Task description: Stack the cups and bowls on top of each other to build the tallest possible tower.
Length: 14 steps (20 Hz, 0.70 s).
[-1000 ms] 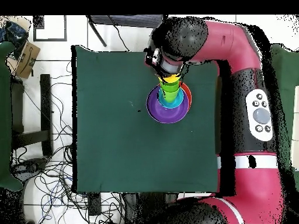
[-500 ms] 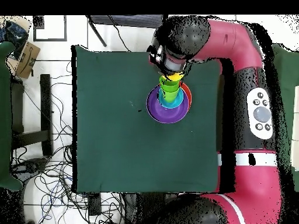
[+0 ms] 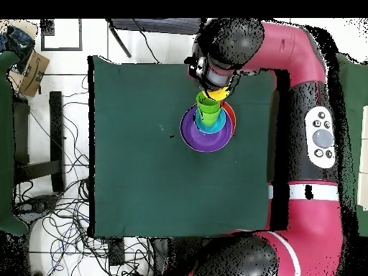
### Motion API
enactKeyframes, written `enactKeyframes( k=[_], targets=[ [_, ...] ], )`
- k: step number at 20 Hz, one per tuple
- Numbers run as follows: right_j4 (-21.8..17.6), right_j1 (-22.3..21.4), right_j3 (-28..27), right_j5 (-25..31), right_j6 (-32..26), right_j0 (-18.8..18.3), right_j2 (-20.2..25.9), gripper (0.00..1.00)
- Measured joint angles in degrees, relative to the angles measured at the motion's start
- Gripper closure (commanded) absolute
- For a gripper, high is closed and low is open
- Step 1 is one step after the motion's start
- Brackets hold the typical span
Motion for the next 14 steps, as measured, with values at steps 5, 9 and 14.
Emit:
enactKeyframes(
  k=[5,9,14],
  targets=[
    [-0.21,0.61,-0.9,2.69,0.0,0.0,-0.05,1.0],
    [-0.25,0.31,-0.84,3.36,0.0,0.0,-0.11,1.0],
    [-0.24,-0.91,-0.59,3.36,0.0,0.01,-0.15,1.0]
  ],
)
